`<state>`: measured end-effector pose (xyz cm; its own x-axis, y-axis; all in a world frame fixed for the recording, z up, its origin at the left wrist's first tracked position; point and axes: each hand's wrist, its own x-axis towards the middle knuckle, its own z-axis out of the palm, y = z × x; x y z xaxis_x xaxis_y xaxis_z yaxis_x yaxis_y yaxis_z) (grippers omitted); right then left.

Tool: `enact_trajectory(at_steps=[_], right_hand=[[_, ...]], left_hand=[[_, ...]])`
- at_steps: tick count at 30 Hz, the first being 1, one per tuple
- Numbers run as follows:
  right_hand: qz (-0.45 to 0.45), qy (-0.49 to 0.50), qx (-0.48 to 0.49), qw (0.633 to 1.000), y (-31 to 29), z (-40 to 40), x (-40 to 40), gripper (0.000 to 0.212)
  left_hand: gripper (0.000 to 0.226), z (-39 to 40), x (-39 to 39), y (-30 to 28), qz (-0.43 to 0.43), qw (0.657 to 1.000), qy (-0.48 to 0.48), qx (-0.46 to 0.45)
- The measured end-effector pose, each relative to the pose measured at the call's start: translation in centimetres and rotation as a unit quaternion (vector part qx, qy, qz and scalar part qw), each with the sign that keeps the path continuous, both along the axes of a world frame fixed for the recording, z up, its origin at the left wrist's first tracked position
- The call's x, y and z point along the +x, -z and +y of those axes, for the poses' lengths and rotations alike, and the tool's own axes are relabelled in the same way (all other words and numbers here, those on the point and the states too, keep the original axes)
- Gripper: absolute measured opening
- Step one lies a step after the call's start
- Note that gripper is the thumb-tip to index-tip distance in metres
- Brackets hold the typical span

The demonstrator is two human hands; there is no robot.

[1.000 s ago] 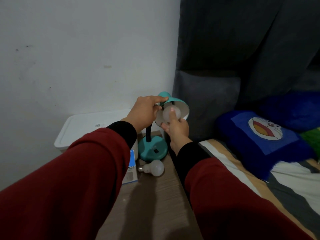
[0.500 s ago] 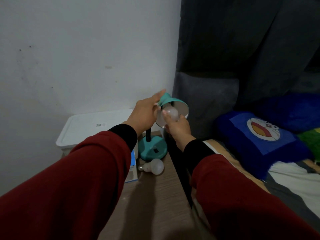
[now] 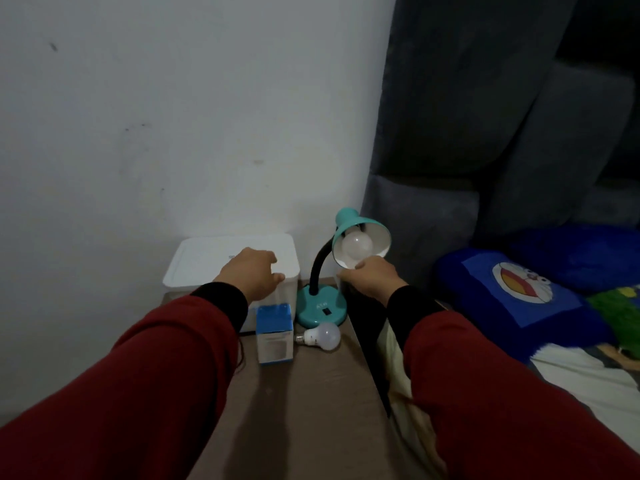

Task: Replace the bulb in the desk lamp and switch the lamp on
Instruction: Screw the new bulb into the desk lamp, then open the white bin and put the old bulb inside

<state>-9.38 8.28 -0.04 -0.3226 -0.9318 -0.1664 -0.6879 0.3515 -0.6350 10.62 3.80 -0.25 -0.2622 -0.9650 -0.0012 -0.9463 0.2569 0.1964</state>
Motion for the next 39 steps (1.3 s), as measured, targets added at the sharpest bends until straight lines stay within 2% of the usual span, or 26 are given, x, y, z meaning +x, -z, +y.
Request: enact_trajectory(at_steps=[5,12,16,21,29,31,35,39], right_hand=[[0.12,-0.095,0.051,0.987,-1.3,0.6,2.4,0.047],[0.267,-0.211,0.074,0.938,-0.7,-0.4,6.7,0.042],[0.247,-0.235,0.056,0.938,0.6,-1.6,8.6,0.063],[0.208,-0.228,0.02,0.951,3.6,-4.7,9.8,0.076],[0.125,-0.188,0.023,0.974,6.7,-9.2,10.0,0.081],[0.122,-0.184,0.024,0.975,7.1,-9.8,9.8,0.081],[0.097,-0.174,-0.004,0.98,7.5,-9.9,9.4,0.076],[0.114,-0.184,-0.023,0.976,7.2,-9.4,9.3,0.071]], left_hand=[[0.047,0.7,3.7,-0.1,-0.065,0.997,-0.036,0.007],[0.048,0.7,9.4,0.4,-0.089,0.991,-0.094,0.03],[0.053,-0.1,12.3,1.6,-0.082,0.989,-0.119,0.039],[0.067,-2.0,14.4,4.2,-0.014,0.99,-0.133,0.05],[0.089,-5.8,15.0,8.0,0.125,0.981,-0.118,0.085],[0.087,-6.4,14.9,8.5,0.138,0.981,-0.105,0.087],[0.063,-6.6,14.9,8.7,0.169,0.98,-0.095,0.047],[0.06,-6.5,15.0,8.6,0.171,0.981,-0.089,0.018]])
